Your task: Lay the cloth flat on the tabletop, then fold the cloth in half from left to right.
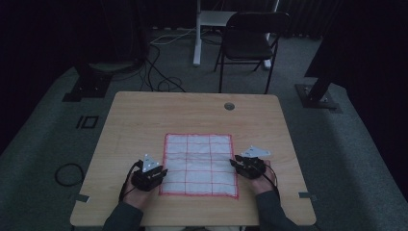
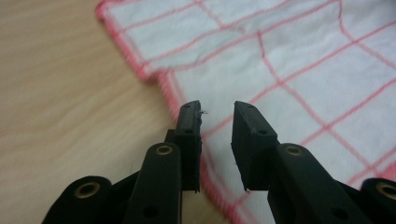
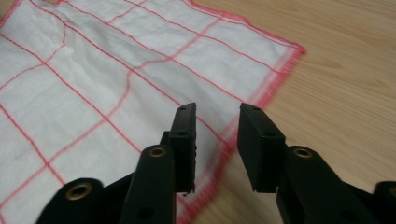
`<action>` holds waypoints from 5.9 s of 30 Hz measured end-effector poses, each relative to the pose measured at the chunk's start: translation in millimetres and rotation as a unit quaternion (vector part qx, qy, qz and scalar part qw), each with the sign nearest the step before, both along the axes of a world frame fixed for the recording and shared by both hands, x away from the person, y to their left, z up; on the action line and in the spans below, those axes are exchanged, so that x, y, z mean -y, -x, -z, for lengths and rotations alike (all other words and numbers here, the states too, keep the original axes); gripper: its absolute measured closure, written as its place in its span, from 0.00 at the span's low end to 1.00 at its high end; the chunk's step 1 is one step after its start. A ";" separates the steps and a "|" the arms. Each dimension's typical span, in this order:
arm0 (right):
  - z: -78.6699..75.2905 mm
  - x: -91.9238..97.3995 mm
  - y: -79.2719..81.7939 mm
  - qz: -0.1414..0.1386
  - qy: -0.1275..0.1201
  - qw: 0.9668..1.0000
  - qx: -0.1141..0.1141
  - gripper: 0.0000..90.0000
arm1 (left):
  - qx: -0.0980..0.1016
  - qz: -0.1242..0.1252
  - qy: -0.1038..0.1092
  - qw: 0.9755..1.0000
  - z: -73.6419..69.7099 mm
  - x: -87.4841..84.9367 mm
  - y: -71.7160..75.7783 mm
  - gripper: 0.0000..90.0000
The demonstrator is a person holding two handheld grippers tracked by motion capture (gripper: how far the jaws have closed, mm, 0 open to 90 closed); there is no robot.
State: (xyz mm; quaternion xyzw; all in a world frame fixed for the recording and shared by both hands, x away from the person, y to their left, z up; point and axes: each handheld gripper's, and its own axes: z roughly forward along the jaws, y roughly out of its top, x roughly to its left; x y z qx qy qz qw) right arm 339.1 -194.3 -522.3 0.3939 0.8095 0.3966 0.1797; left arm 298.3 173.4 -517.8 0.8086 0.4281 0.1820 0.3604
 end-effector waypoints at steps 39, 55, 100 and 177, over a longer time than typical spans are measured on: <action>24.0 -10.0 0.0 0.008 0.029 0.999 -0.028 0.35 | -0.015 -0.008 0.049 0.999 15.9 -15.6 2.6 0.61; 24.3 -8.6 1.0 0.006 0.028 0.999 -0.028 0.34 | -0.008 -0.057 0.095 0.994 13.3 -37.8 -7.2 0.60; 24.2 -8.0 2.7 0.003 0.027 0.999 -0.029 0.35 | -0.043 -0.080 0.089 0.992 25.2 -9.3 -40.1 0.64; 22.2 -28.6 7.4 -0.042 0.021 0.999 -0.016 0.92 | -0.023 -0.041 0.136 0.990 -31.0 12.1 -40.7 0.98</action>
